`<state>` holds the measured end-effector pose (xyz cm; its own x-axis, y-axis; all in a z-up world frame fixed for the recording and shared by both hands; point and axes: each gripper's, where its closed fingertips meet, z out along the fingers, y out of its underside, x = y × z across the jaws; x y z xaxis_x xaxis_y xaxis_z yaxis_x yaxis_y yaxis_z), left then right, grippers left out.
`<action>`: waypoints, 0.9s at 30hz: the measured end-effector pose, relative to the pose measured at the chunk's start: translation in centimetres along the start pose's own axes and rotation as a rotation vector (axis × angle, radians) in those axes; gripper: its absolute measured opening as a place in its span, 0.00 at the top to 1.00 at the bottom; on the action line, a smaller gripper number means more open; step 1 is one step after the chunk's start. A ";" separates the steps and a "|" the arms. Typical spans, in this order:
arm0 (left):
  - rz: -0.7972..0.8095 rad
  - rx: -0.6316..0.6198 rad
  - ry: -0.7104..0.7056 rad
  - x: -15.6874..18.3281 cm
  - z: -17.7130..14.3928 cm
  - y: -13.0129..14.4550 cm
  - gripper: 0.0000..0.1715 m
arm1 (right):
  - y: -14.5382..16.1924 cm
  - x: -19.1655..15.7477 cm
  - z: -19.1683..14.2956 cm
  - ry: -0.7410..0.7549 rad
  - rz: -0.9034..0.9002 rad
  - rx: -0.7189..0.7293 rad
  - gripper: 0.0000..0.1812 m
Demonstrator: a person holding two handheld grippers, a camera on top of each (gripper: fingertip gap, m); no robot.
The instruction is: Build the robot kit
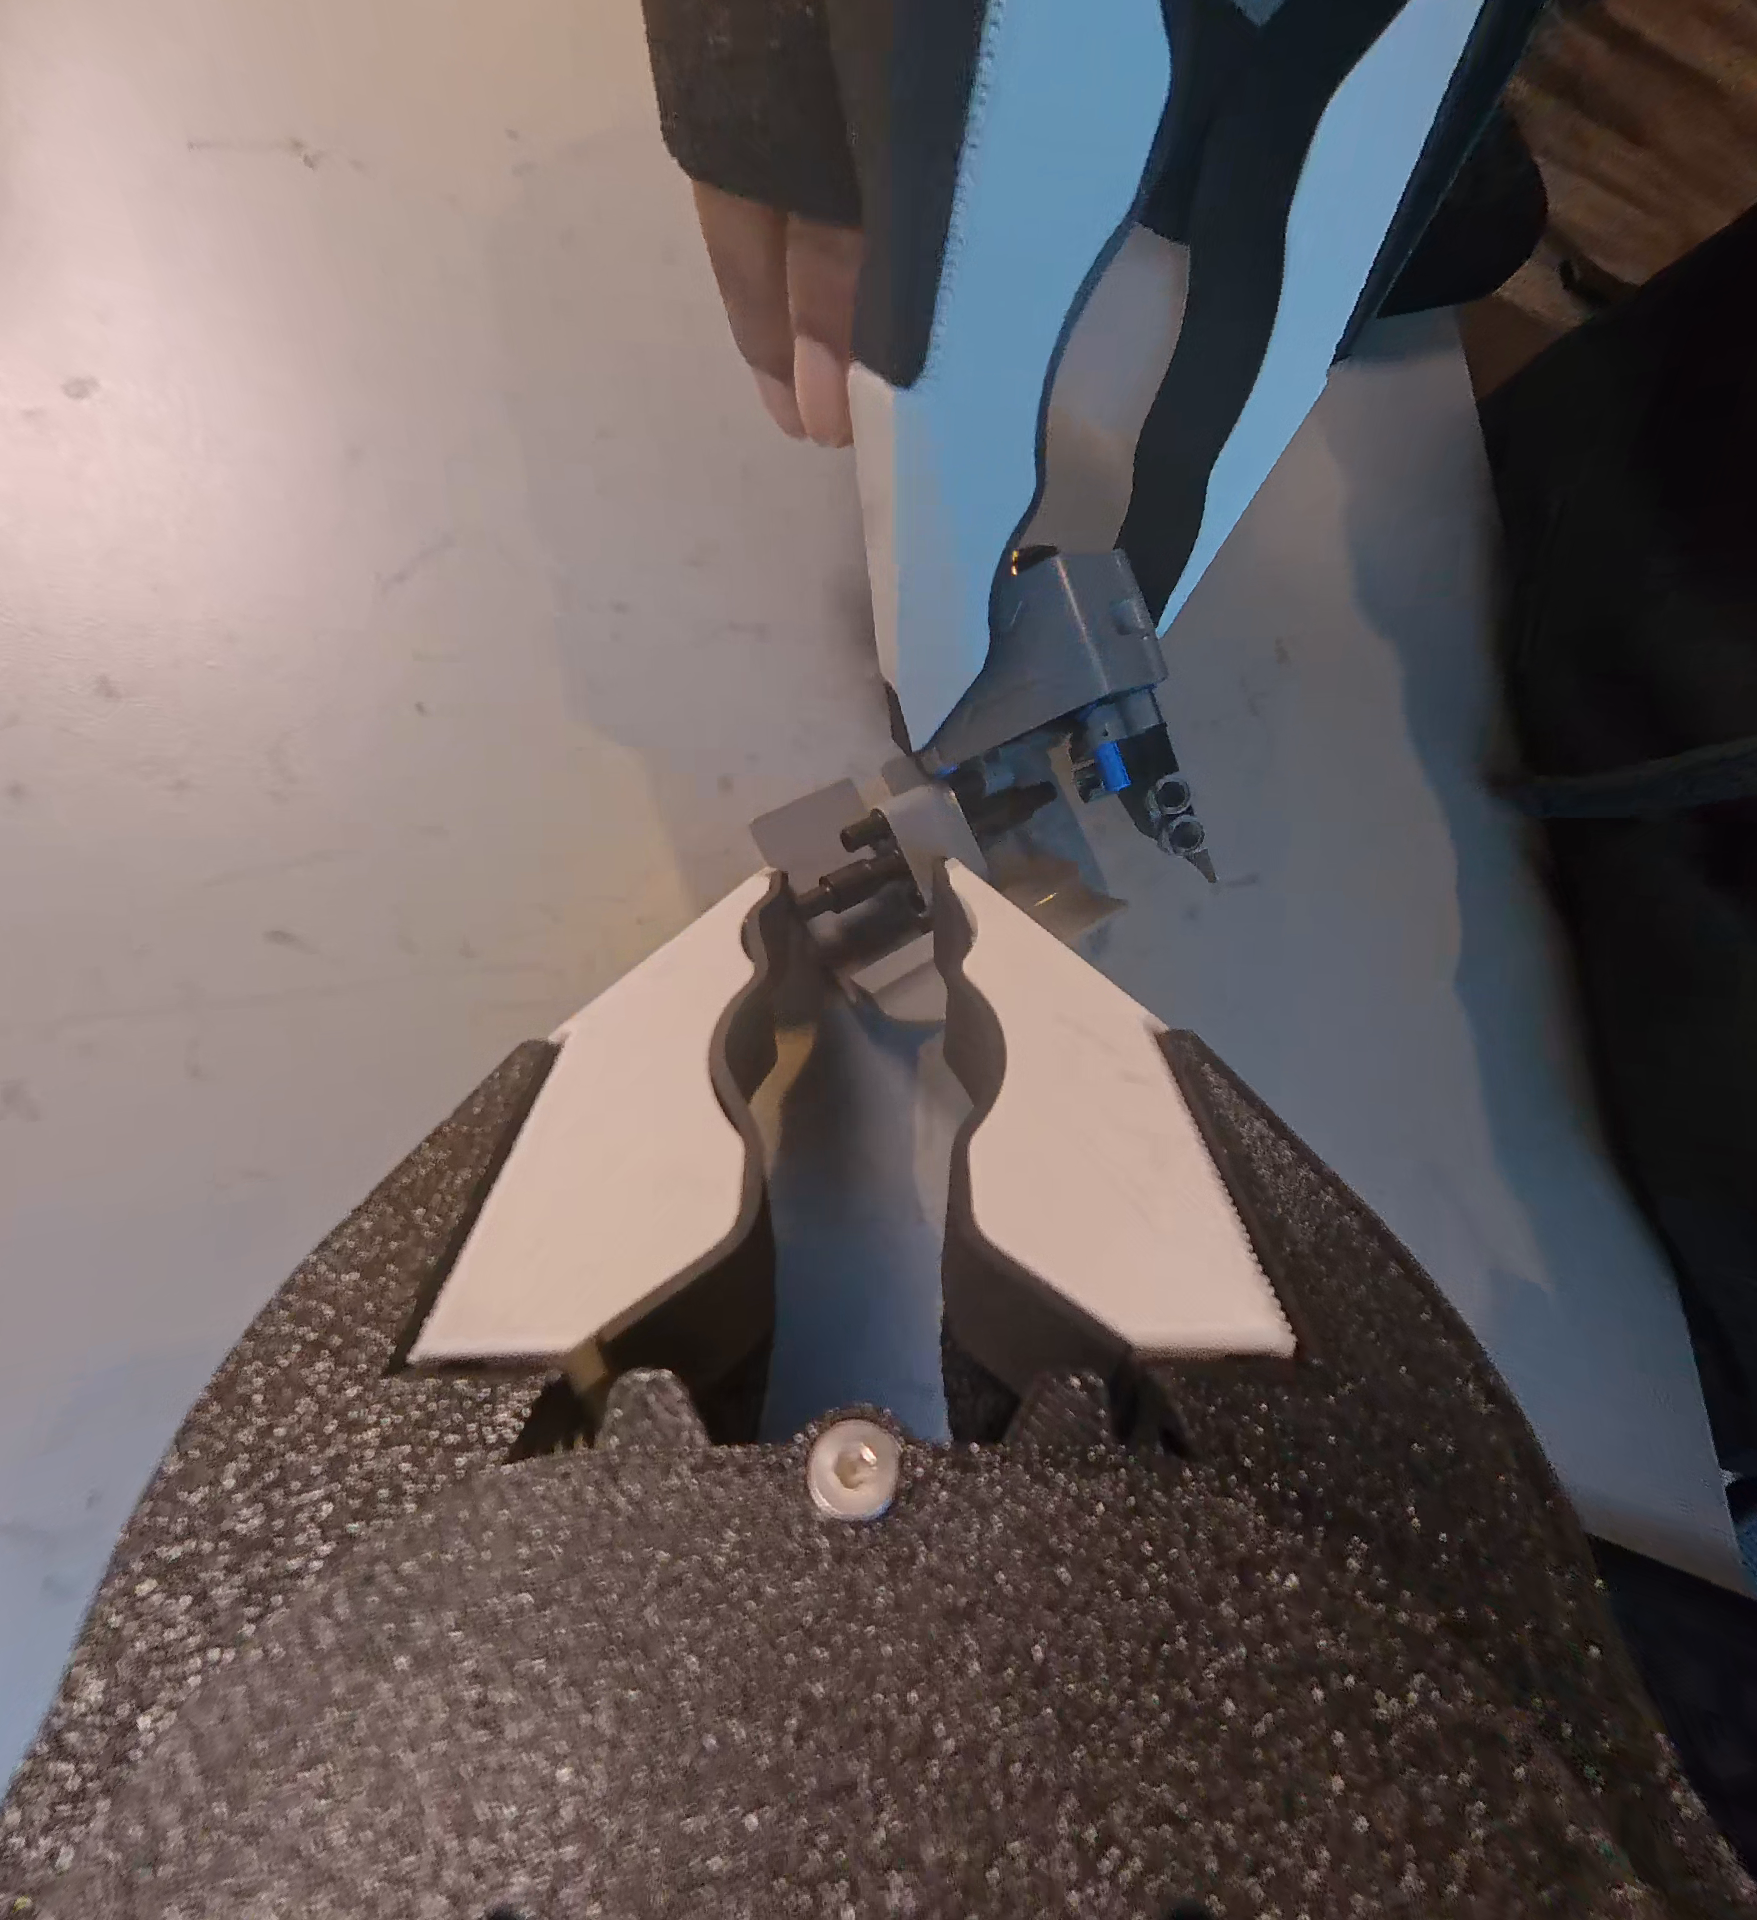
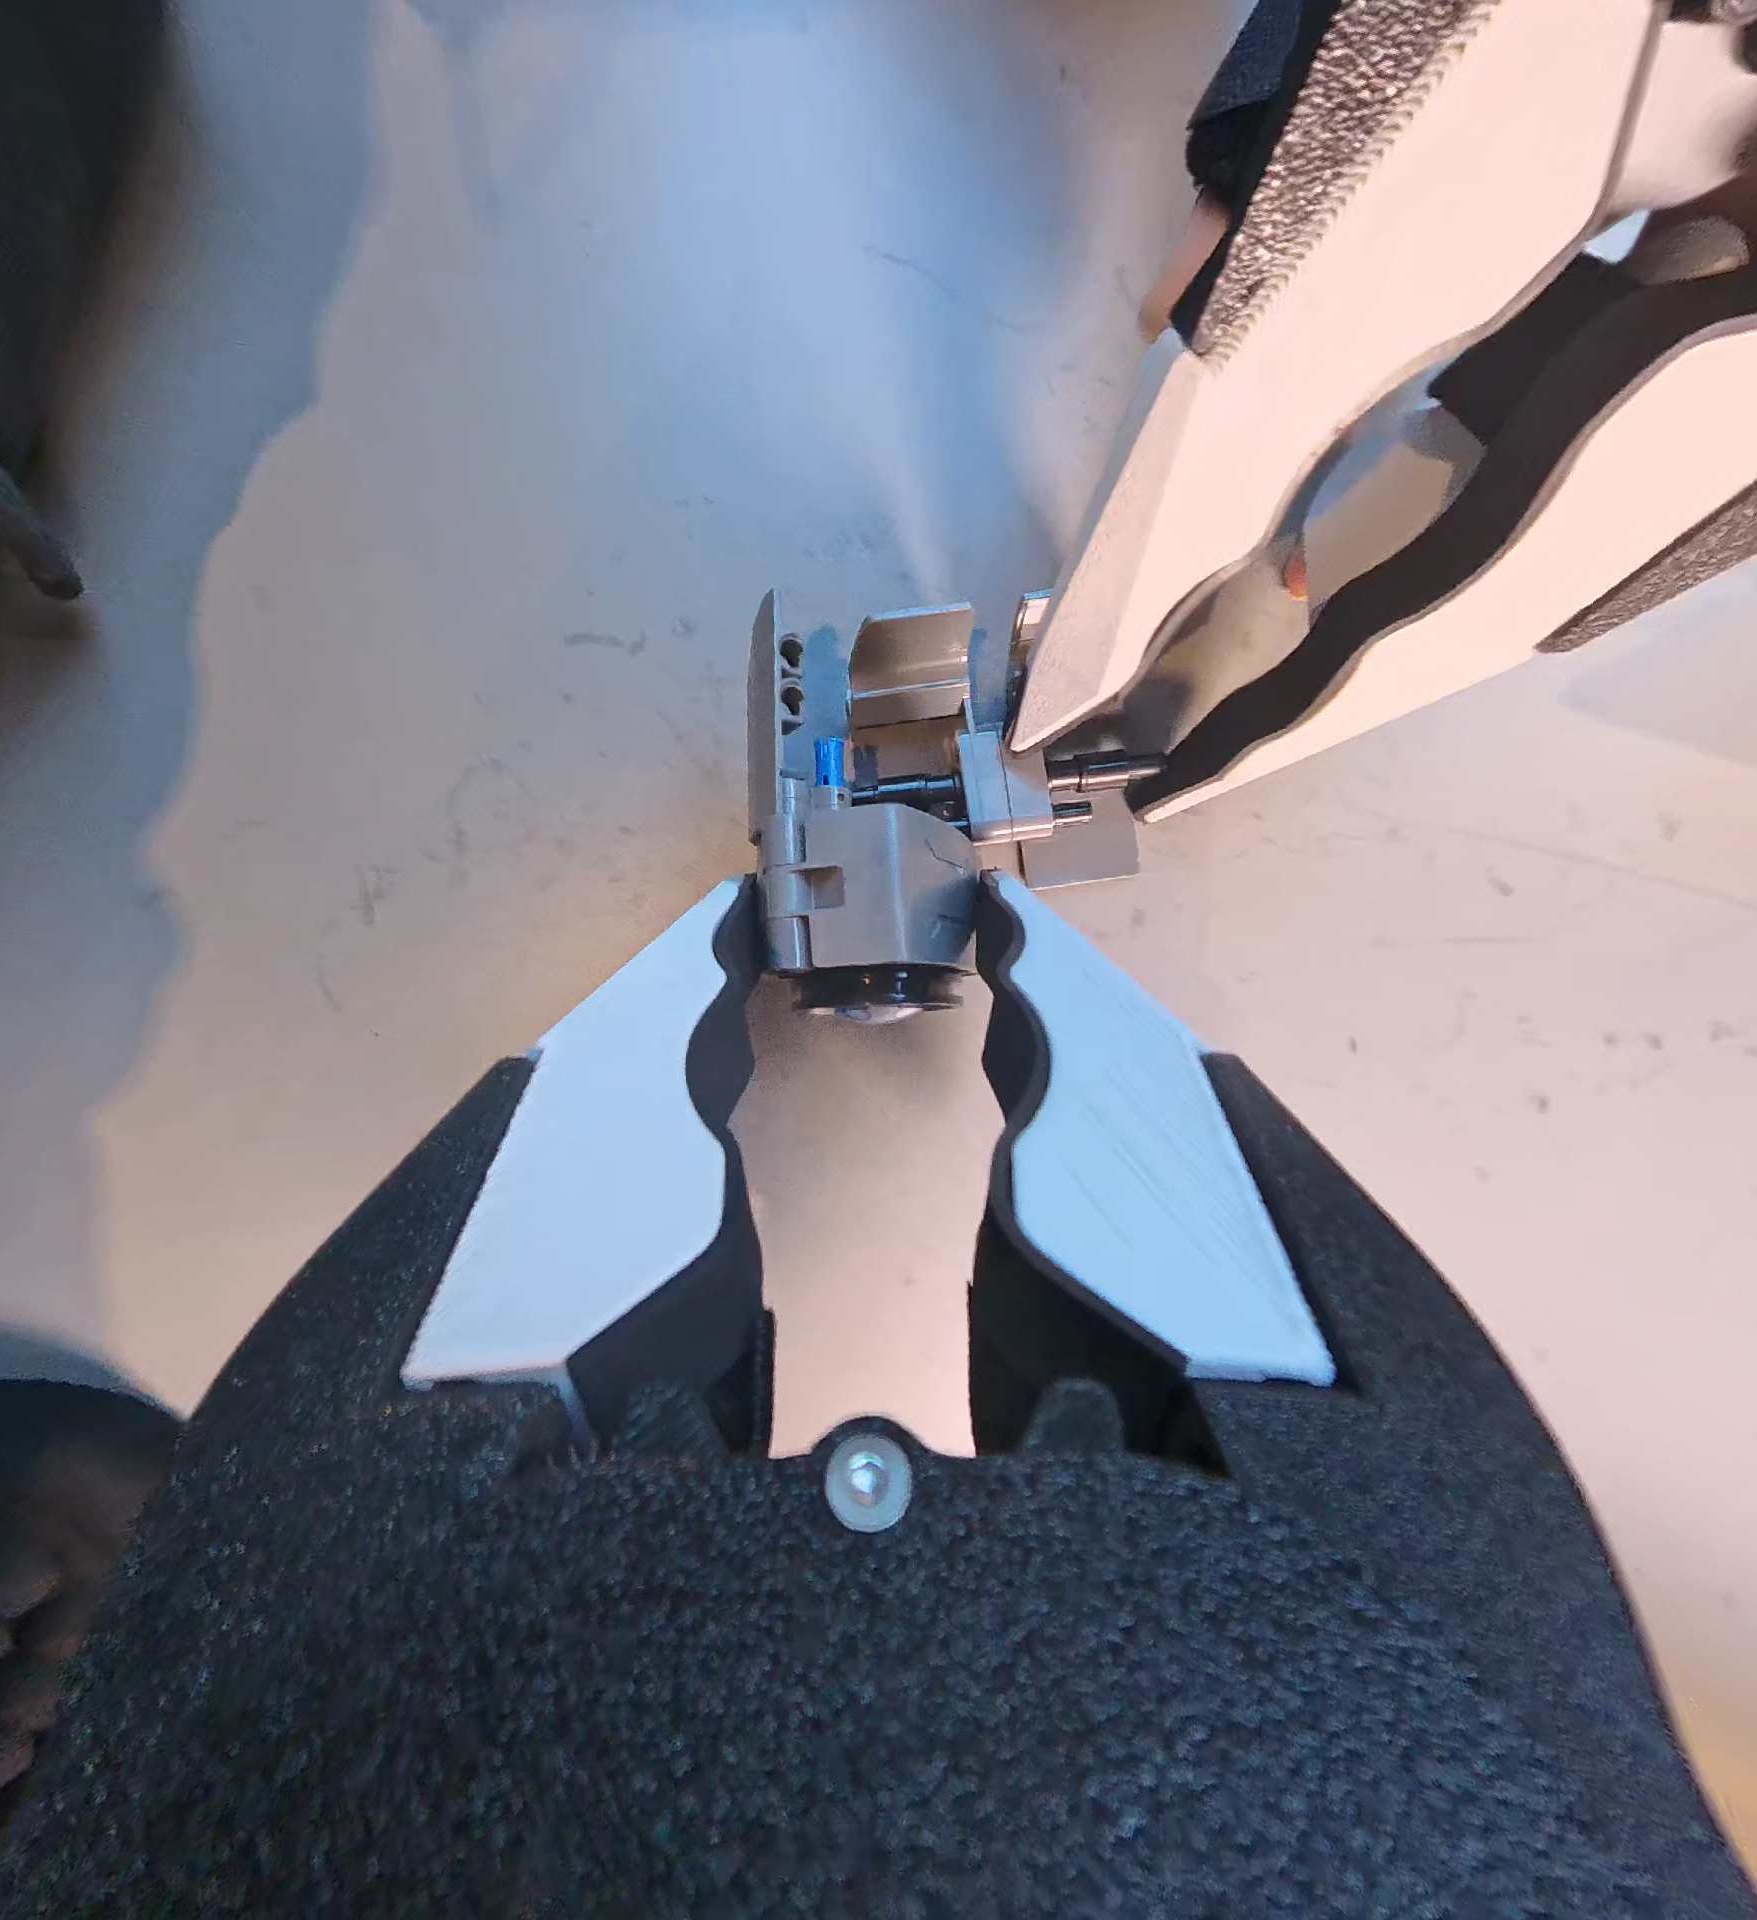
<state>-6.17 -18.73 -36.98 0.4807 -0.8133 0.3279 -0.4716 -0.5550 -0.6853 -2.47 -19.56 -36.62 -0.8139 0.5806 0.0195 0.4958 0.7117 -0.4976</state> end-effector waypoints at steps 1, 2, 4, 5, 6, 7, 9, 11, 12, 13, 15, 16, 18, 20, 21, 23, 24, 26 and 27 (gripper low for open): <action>0.003 0.001 0.002 0.0 0.0 0.0 0.85 | -0.1 0.0 0.0 -0.020 0.018 0.006 0.78; 0.009 0.001 0.003 0.1 0.0 0.0 0.85 | -0.1 0.0 0.0 -0.042 0.037 0.010 0.78; 0.013 0.002 0.001 0.1 0.0 0.0 0.85 | -0.1 0.0 -0.1 -0.077 0.074 0.009 0.78; 0.014 0.002 0.000 0.1 0.0 0.0 0.85 | -0.1 0.0 -0.1 -0.091 0.092 0.008 0.78; 0.016 0.000 -0.001 0.1 0.0 0.0 0.85 | -0.2 0.0 -0.1 -0.099 0.104 0.005 0.78; 0.015 -0.001 0.000 0.1 0.0 0.0 0.85 | -0.2 0.0 -0.1 -0.103 0.113 0.003 0.78; 0.009 -0.007 -0.002 0.1 0.0 0.1 0.85 | -0.2 0.1 -0.2 -0.099 0.135 0.005 0.78; -0.001 -0.007 -0.003 0.0 0.0 0.1 0.85 | -0.2 0.2 -0.1 -0.076 0.147 0.018 0.78; -0.004 -0.004 -0.002 0.0 0.0 0.1 0.85 | -0.2 0.2 -0.1 -0.057 0.155 0.027 0.78; -0.008 -0.002 0.001 0.0 -0.1 0.1 0.85 | -0.2 0.2 -0.1 -0.031 0.153 0.033 0.78; -0.012 -0.004 0.003 0.0 0.0 0.1 0.85 | -0.1 0.2 0.0 0.031 0.111 0.027 0.78; -0.012 -0.004 0.003 0.0 0.0 0.1 0.85 | -0.1 0.2 0.1 0.056 0.086 0.019 0.78; -0.010 -0.003 0.005 0.0 0.0 0.0 0.85 | -0.1 0.2 0.1 0.070 0.077 0.013 0.78; -0.003 -0.002 0.004 0.0 0.0 0.0 0.85 | -0.1 0.2 0.1 0.053 0.086 0.021 0.78; 0.001 -0.002 0.003 0.0 0.0 0.0 0.85 | -0.1 0.2 0.1 0.046 0.075 0.018 0.78; 0.009 -0.001 0.002 0.1 0.0 0.0 0.85 | -0.2 0.2 0.1 0.027 0.040 -0.003 0.78; 0.008 -0.001 0.003 0.1 0.0 0.0 0.85 | -0.2 0.2 0.1 0.011 0.033 -0.012 0.78; 0.012 -0.002 0.003 0.1 0.0 0.0 0.85 | -0.3 0.2 0.1 -0.028 0.047 -0.017 0.78; 0.016 -0.004 0.002 0.1 0.0 0.0 0.85 | -0.4 0.2 0.1 -0.043 0.056 -0.018 0.78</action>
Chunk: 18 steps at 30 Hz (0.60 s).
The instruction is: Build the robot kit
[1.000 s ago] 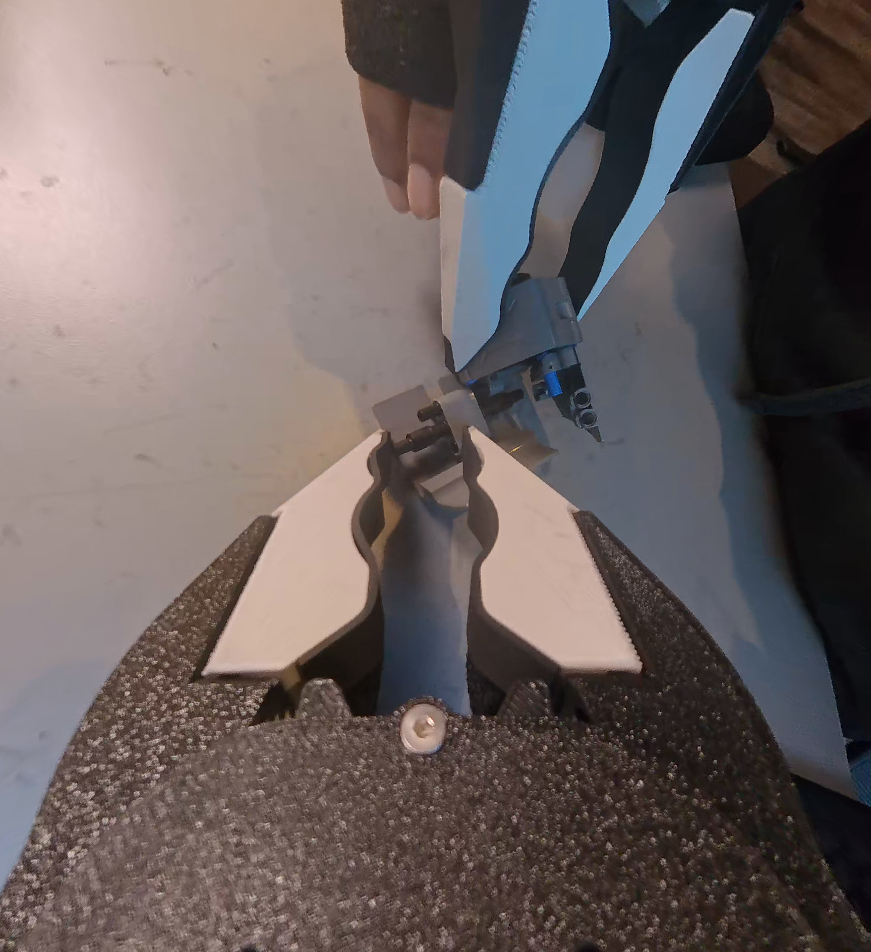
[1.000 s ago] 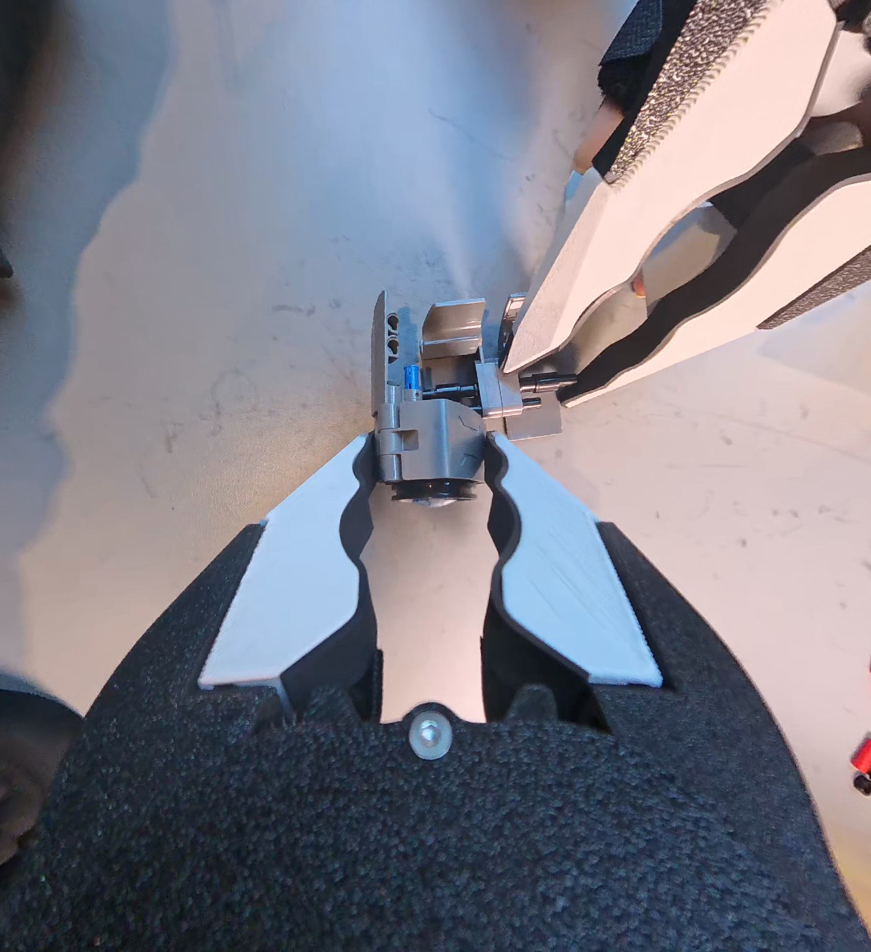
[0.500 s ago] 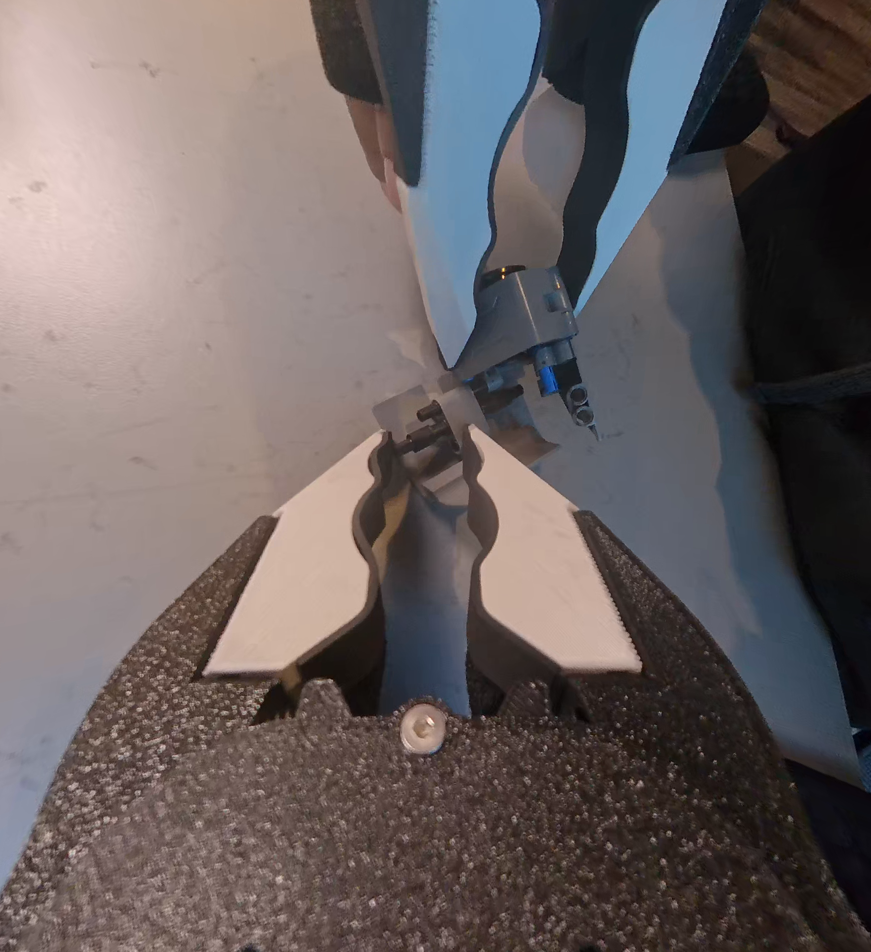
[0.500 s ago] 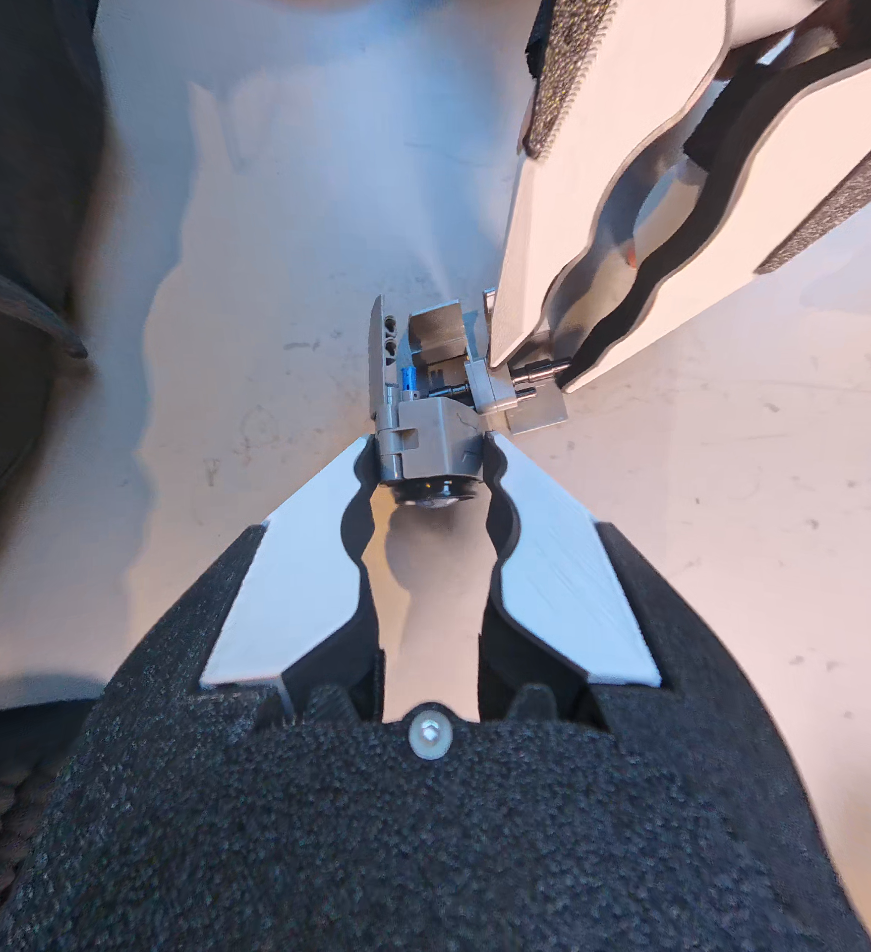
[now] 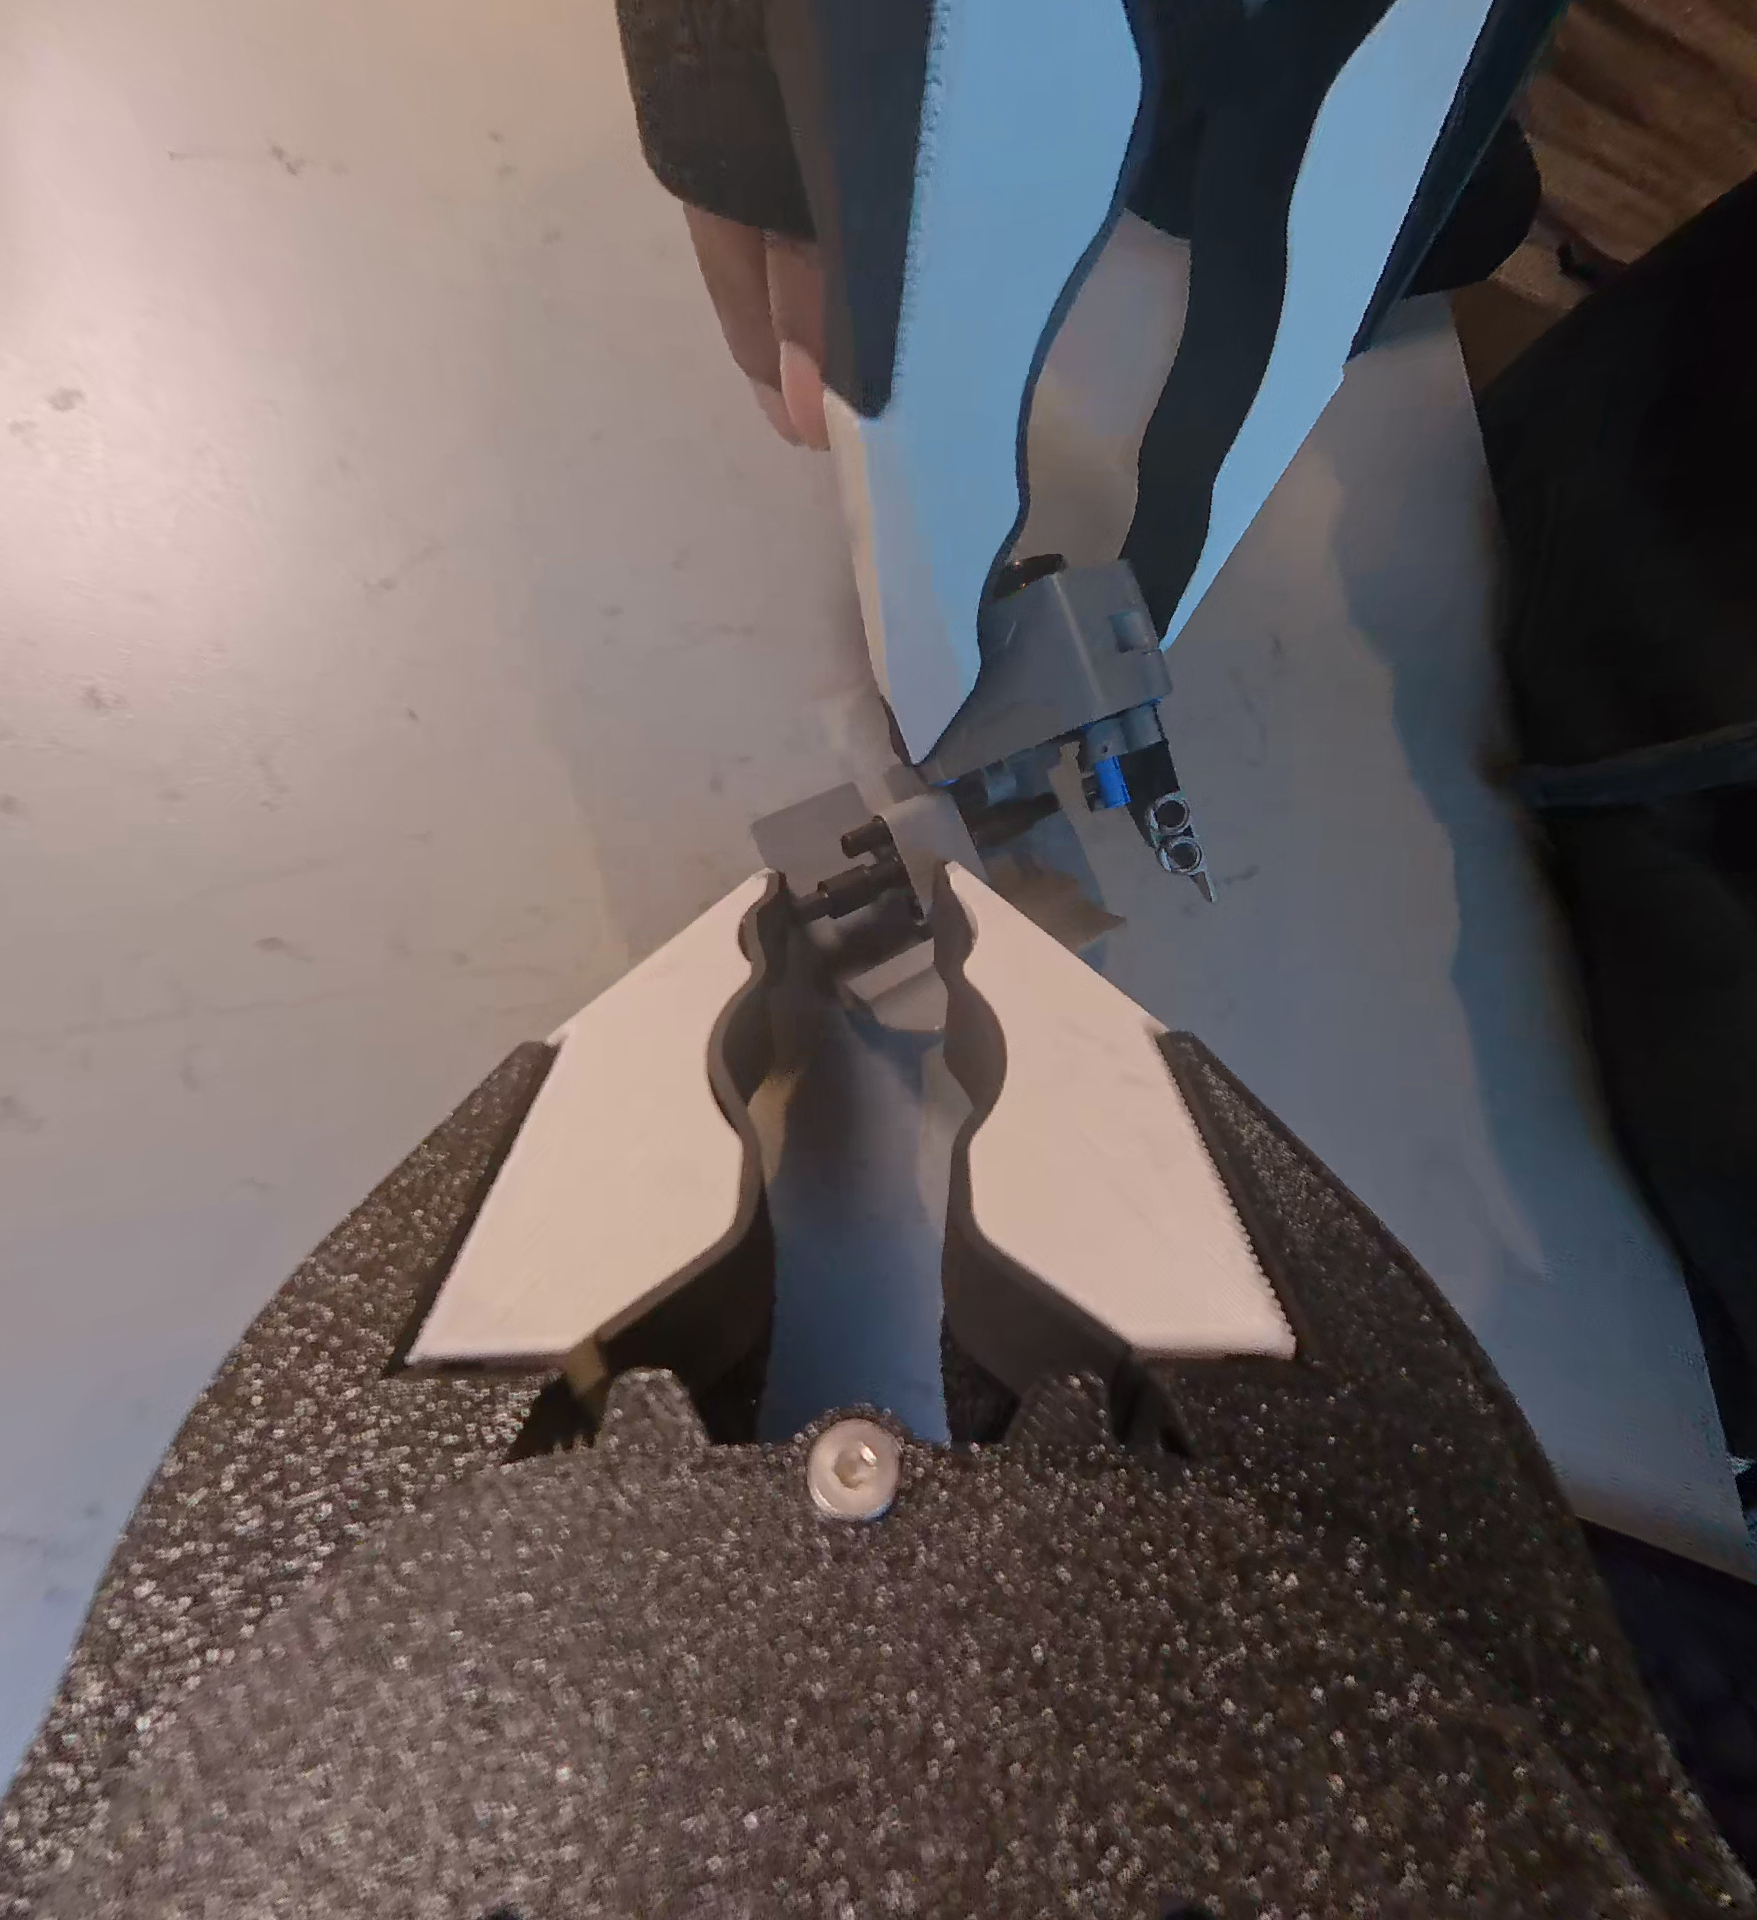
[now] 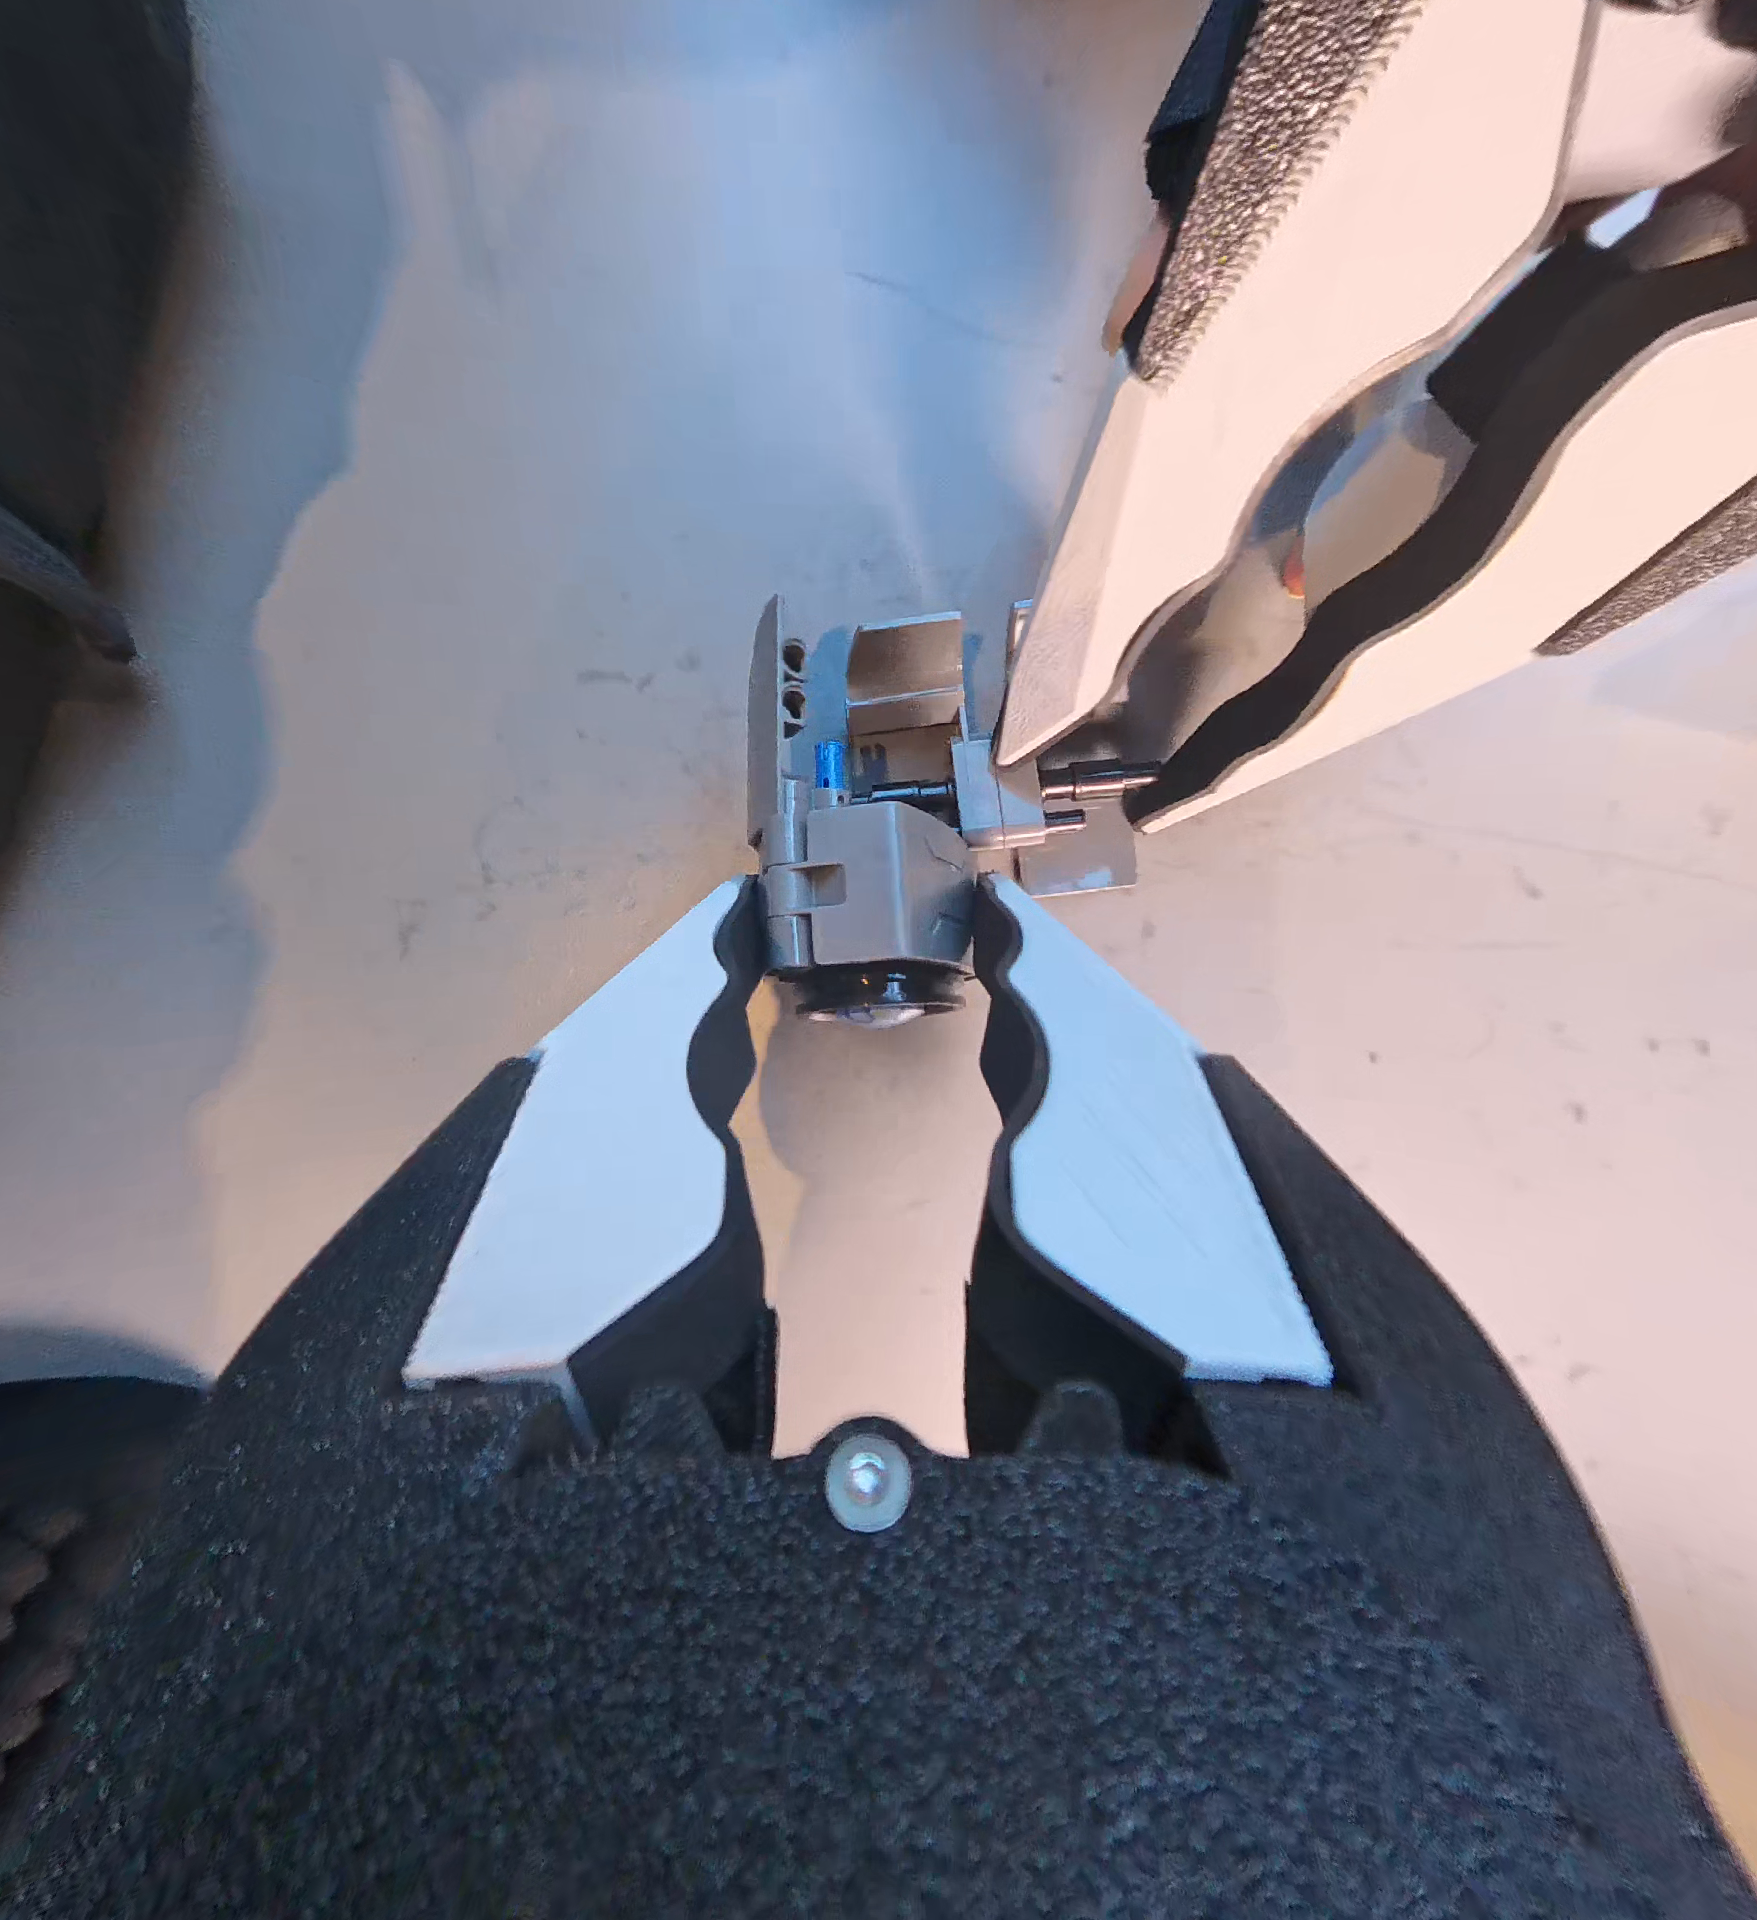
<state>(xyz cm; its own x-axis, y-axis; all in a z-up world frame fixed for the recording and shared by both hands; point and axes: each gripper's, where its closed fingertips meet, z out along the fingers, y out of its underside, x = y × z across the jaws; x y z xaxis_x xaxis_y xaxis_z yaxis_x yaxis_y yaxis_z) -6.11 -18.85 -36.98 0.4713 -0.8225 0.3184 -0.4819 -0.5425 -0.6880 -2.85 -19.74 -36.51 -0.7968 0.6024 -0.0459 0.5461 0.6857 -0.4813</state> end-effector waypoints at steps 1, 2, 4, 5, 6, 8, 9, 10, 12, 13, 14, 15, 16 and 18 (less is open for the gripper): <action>0.004 -0.001 0.000 0.0 0.0 0.0 0.85 | 0.0 0.0 0.0 -0.008 0.002 -0.005 0.78; 0.003 -0.002 0.002 0.0 0.0 0.0 0.85 | 0.0 0.0 0.0 -0.008 -0.004 -0.015 0.78; -0.001 -0.005 0.006 0.0 0.0 0.1 0.85 | 0.0 0.1 0.0 0.006 -0.014 -0.033 0.78; -0.003 -0.005 0.007 0.0 0.0 0.1 0.85 | 0.0 0.1 0.0 0.017 -0.006 -0.032 0.78; -0.006 -0.005 0.009 0.0 -0.1 0.1 0.85 | 0.0 0.1 0.0 0.030 0.005 -0.024 0.78; -0.006 -0.004 0.011 0.0 0.0 0.0 0.85 | 0.0 0.1 0.1 0.056 0.028 -0.005 0.78; -0.002 -0.004 0.010 0.0 0.0 0.0 0.85 | 0.0 0.1 0.1 0.065 0.031 -0.002 0.78; -0.003 -0.004 0.011 0.0 0.0 0.0 0.85 | 0.0 0.1 0.1 0.075 0.023 -0.005 0.78; -0.008 -0.002 0.010 0.0 0.0 0.0 0.85 | 0.0 0.1 0.1 0.103 -0.017 -0.024 0.78; -0.012 -0.002 0.009 0.0 0.0 0.0 0.85 | 0.0 0.1 0.1 0.122 -0.039 -0.032 0.78; -0.014 -0.002 0.006 0.0 0.0 0.0 0.85 | 0.0 0.1 0.1 0.137 -0.044 -0.033 0.78; -0.010 -0.002 0.003 0.0 0.0 0.0 0.85 | 0.0 0.1 0.2 0.147 -0.039 -0.030 0.78; -0.007 -0.001 0.001 0.0 0.0 0.0 0.85 | 0.0 0.1 0.2 0.156 -0.027 -0.024 0.78; -0.010 -0.002 0.001 -0.1 0.0 0.0 0.85 | 0.0 0.1 0.2 0.168 -0.002 -0.010 0.78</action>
